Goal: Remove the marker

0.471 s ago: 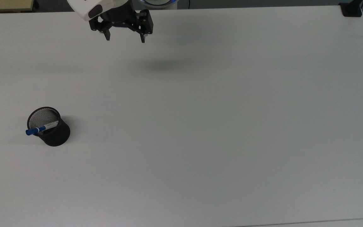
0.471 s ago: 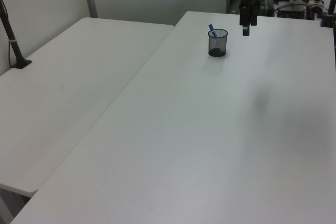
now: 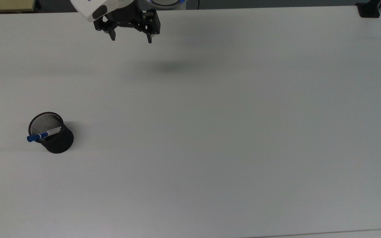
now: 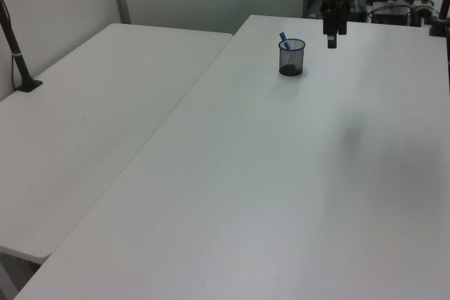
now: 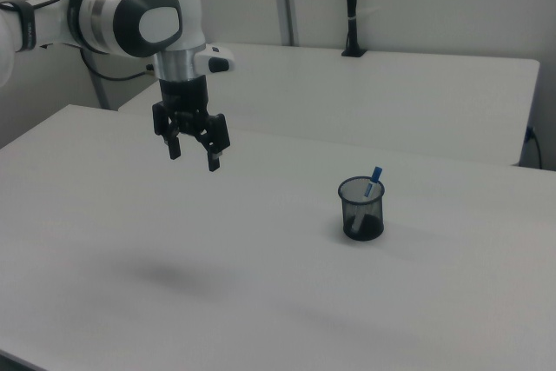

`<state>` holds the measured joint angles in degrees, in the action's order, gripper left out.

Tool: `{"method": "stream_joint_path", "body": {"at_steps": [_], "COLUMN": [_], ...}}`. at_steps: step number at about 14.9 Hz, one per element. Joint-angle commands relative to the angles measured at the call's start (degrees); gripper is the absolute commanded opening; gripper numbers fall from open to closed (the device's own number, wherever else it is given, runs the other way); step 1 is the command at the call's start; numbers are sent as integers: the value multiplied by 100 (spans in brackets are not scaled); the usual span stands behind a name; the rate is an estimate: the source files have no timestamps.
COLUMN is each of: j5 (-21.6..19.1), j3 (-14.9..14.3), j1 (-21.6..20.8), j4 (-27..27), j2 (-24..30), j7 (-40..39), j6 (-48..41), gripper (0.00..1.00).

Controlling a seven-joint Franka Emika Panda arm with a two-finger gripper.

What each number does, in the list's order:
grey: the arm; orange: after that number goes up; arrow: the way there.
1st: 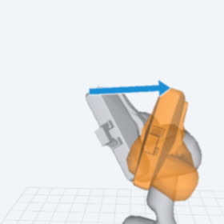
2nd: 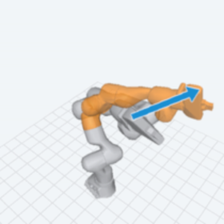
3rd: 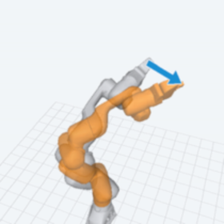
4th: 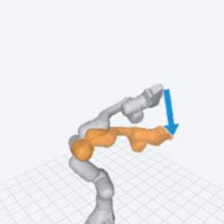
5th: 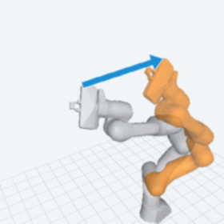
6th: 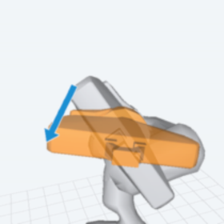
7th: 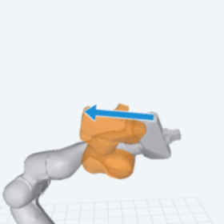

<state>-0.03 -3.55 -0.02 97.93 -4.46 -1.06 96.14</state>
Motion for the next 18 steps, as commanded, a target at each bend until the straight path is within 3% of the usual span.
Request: {"method": "stream_joint_path", "body": {"at_steps": [1, 18], "j5": [-58, -93], "j3": [-31, -40], "j1": [-7, 72], "j4": [33, -125], "j2": [129, 76], "j7": [35, 53], "j6": [-157, -130], "gripper": [100, 100]}}
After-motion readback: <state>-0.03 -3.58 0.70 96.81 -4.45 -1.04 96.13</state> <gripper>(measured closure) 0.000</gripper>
